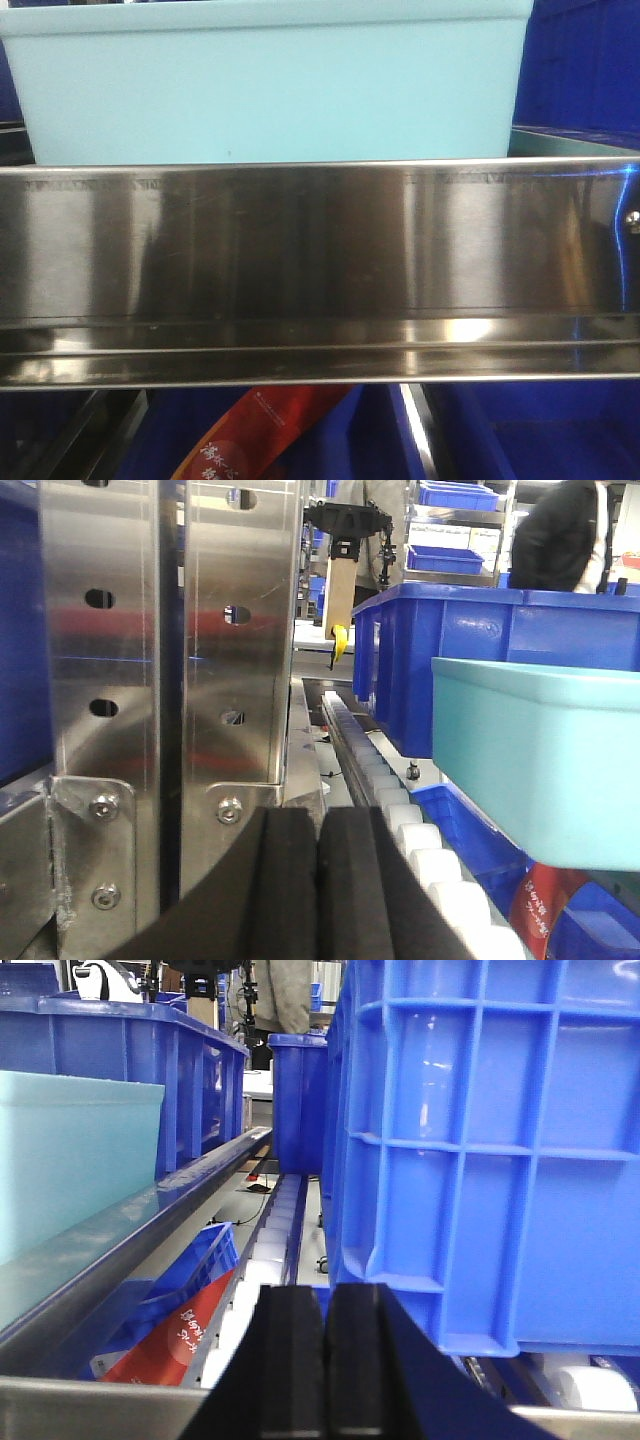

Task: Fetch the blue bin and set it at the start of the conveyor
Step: 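Reach both grippers down to the rims of the light-blue bin on the shelf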

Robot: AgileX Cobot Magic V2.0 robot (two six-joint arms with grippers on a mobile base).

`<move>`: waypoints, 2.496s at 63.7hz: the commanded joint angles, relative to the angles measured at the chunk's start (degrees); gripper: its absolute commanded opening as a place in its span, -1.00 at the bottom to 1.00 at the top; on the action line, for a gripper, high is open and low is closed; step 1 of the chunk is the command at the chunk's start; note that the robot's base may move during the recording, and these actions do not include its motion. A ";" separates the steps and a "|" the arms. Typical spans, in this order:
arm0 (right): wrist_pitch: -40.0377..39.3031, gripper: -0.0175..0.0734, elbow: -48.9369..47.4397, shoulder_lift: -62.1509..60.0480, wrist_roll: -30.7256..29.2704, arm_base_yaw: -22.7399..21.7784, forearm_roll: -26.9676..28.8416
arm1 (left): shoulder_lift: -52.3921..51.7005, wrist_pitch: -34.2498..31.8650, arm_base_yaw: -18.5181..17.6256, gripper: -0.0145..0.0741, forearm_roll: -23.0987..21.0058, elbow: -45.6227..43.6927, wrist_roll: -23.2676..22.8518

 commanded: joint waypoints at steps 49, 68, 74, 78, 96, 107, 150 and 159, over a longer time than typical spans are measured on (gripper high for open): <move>-0.60 -0.96 -0.02 -0.21 -0.24 -0.32 0.02 | -0.20 -1.26 0.12 -0.92 0.14 -0.07 -0.34; -3.60 -0.96 -0.68 -0.21 -0.24 -0.32 0.02 | -0.20 0.03 0.12 -0.92 1.18 -1.82 0.00; 0.10 -0.96 -5.16 -0.21 -0.24 -0.32 0.02 | -0.20 2.73 0.12 -0.92 3.69 -5.68 0.00; 4.52 -0.96 -8.59 -0.21 -0.24 -0.32 0.02 | -0.20 6.38 0.12 -0.92 5.64 -8.26 0.00; 18.55 -0.96 -23.68 4.40 -0.24 -0.32 0.02 | 7.85 16.76 0.12 -0.92 6.31 -23.10 0.00; 24.19 -0.96 -32.64 13.84 -0.24 -0.32 0.02 | 19.68 23.04 0.12 -0.92 6.31 -34.27 0.00; 33.24 -0.96 -60.04 41.92 -0.24 -0.32 3.49 | 48.34 35.16 -0.23 -0.92 2.37 -57.43 0.00; 38.87 -0.96 -61.83 45.91 -0.46 1.30 10.87 | 51.15 38.32 -4.92 -0.92 -2.18 -61.62 4.01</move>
